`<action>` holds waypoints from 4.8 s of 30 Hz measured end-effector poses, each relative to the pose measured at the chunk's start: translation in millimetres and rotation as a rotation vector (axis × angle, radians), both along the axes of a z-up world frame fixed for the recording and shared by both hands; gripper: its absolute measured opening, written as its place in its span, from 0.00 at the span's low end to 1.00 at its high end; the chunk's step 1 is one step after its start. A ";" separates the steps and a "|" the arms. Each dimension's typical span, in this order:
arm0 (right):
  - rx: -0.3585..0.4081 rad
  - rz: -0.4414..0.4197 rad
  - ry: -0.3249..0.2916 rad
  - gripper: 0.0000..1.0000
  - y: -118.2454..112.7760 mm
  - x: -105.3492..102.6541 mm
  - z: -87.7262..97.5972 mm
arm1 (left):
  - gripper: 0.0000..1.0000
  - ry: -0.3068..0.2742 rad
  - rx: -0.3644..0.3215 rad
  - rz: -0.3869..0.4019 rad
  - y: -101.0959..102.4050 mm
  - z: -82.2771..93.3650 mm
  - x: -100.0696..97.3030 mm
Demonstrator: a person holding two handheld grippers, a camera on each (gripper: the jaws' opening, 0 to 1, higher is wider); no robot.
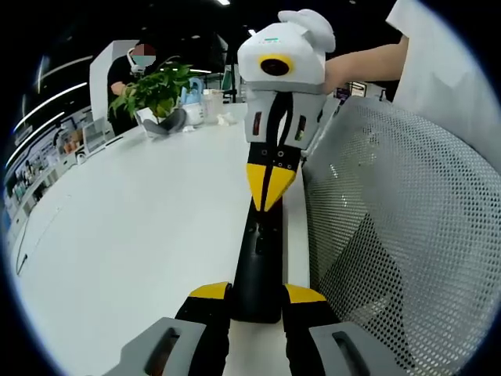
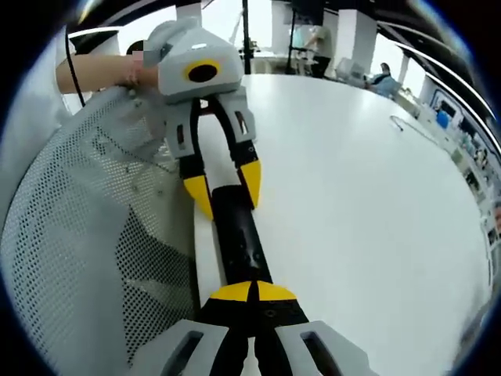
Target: Press the specified remote control buttons in sequence, fully releasing each button before pressing the next.
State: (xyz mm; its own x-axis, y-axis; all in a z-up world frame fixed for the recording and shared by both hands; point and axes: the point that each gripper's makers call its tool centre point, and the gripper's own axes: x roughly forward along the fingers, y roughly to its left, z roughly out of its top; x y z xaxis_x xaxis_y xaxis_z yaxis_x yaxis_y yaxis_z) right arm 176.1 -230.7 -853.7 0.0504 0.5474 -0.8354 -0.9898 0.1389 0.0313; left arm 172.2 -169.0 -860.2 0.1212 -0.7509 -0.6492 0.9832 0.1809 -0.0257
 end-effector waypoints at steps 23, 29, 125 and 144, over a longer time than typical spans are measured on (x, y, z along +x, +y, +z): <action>-0.037 -0.022 -0.011 0.00 -11.8 -2.7 0.7 | 0.25 -0.001 0.000 -0.007 -1.9 -0.4 -0.7; -0.067 0.017 -0.023 0.00 -10.1 -3.3 0.0 | 0.25 -0.003 0.001 -0.009 -1.7 -0.3 -1.2; -0.028 0.015 -0.042 0.00 10.9 -2.2 -0.5 | 0.25 -0.002 0.001 -0.009 -2.9 -0.9 -1.1; -0.044 -0.099 -0.125 0.00 11.3 -5.3 1.0 | 0.25 -0.001 0.002 -0.012 -2.7 -0.2 -1.9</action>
State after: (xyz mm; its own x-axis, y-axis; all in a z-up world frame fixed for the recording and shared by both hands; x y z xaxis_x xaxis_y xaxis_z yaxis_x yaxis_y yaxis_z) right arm 170.8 -219.4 -852.7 0.2069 0.4973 -0.8426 -0.9671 0.2343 -0.0991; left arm 170.3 -171.7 -860.4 0.1128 -0.7509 -0.6508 0.9853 0.1691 -0.0243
